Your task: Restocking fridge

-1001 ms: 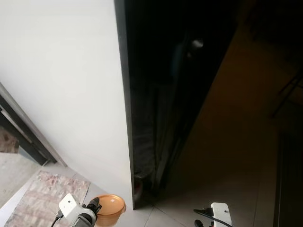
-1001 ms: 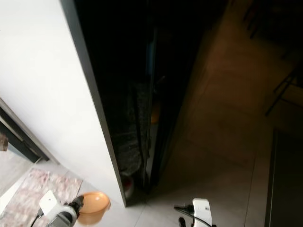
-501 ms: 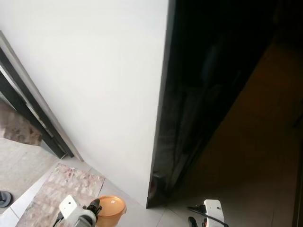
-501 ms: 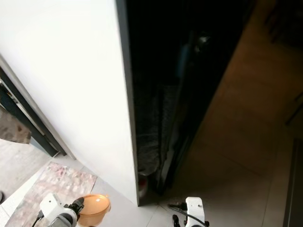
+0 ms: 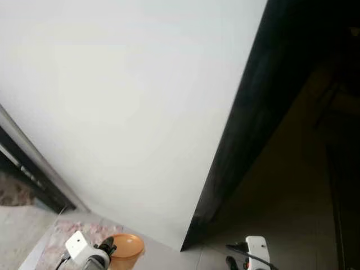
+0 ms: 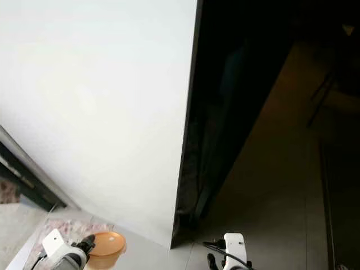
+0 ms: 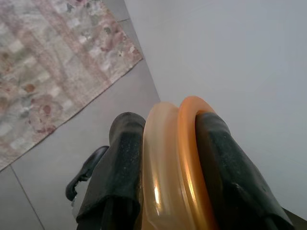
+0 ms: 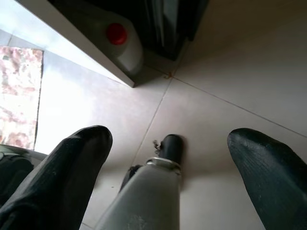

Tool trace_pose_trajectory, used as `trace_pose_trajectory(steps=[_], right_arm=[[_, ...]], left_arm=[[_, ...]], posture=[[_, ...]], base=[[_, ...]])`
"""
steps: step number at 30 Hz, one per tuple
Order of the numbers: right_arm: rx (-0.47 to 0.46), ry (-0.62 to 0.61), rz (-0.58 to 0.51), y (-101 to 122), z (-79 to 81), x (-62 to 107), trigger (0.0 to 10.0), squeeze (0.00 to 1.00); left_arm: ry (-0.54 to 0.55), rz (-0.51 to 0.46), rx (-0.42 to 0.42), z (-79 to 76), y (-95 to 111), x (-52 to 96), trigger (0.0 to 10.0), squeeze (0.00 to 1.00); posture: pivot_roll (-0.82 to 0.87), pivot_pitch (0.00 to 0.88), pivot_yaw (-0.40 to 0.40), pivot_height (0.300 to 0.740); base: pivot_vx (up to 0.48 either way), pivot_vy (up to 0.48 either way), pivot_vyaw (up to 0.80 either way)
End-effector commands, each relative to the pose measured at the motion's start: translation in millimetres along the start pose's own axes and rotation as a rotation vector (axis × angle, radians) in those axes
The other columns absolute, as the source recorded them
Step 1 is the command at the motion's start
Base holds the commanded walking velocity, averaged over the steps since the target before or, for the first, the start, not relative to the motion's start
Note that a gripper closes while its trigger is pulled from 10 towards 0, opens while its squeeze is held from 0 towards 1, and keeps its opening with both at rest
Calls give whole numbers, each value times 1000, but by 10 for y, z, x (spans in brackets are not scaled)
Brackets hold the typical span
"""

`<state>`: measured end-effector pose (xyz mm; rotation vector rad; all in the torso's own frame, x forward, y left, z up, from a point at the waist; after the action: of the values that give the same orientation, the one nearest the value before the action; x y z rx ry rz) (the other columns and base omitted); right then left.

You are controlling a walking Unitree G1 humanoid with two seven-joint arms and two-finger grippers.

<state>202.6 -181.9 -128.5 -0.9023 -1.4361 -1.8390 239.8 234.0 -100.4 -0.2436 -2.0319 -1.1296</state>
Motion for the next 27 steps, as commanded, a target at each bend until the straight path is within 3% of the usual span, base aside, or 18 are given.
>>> trace_pose_trajectory(steps=[1, 7, 8, 12, 16, 17, 20, 21, 22, 23, 27], right_arm=[[-12, -25, -9, -35, -39, 13, 10000, 0], [5, -25, -82, 145, 123, -32, 10000, 0], [33, -59, -130, 251, 105, -32, 10000, 0], [-7, -91, -296, 581, 16, 19, 10000, 0], [-31, -106, -413, 761, -76, 95, 10000, 0], [-3, -103, -508, 901, -86, 166, 10000, 0], [-7, -101, -602, 1048, -79, 241, 10000, 0], [-11, -89, -679, 1189, -44, 310, 10000, 0], [-11, -89, -679, 1189, -44, 310, 10000, 0], [32, -69, -757, 1344, 53, 392, 10000, 0], [107, 1, -892, 1566, 311, 609, 10000, 0]], left_arm=[[-2, 31, 4, -34, -111, 11, 10000, 0], [-4, 39, -5, -33, -144, 18, 10000, 0], [-5, 40, -6, -30, -153, 21, 10000, 0], [1, 37, -1, -1, -149, 25, 10000, 0], [5, 39, -6, 21, -152, 28, 10000, 0], [4, 38, -7, 22, -149, 28, 10000, 0], [4, 35, -6, 25, -141, 27, 10000, 0], [6, 34, -5, 32, -138, 28, 10000, 0], [6, 34, -5, 32, -138, 28, 10000, 0], [7, 35, -7, 41, -139, 30, 10000, 0], [11, 37, -9, 65, -149, 35, 10000, 0]], posture=[[29, 89, 1, 740], [27, 84, -4, 740], [32, 81, -7, 740], [30, 75, -7, 740], [23, 58, -8, 740], [25, 56, -8, 740], [26, 48, -6, 740], [24, 41, -6, 740], [24, 41, -6, 740], [24, 34, -5, 740], [26, 15, -14, 740]], base=[[0, 0, 0], [0, 0, 0], [0, 0, 0], [0, 0, 0], [0, 0, 0], [0, 0, 0], [0, 0, 0], [0, 0, 0], [0, 0, 0], [0, 0, 0], [0, 0, 0]])
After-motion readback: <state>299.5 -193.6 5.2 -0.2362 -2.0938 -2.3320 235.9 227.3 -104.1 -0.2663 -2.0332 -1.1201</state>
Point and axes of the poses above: a point about 5 cm out from each wrist's last joint towards the gripper, its own x axis pointing back from the gripper into the wrist, its own y axis along the axis of the wrist's last joint, z = x × y, the point moved 5 cm from there along -x, pointing out of the wrist towards the gripper, and after that the axes turned 9 degrees about -x, right-handed, at the moved point
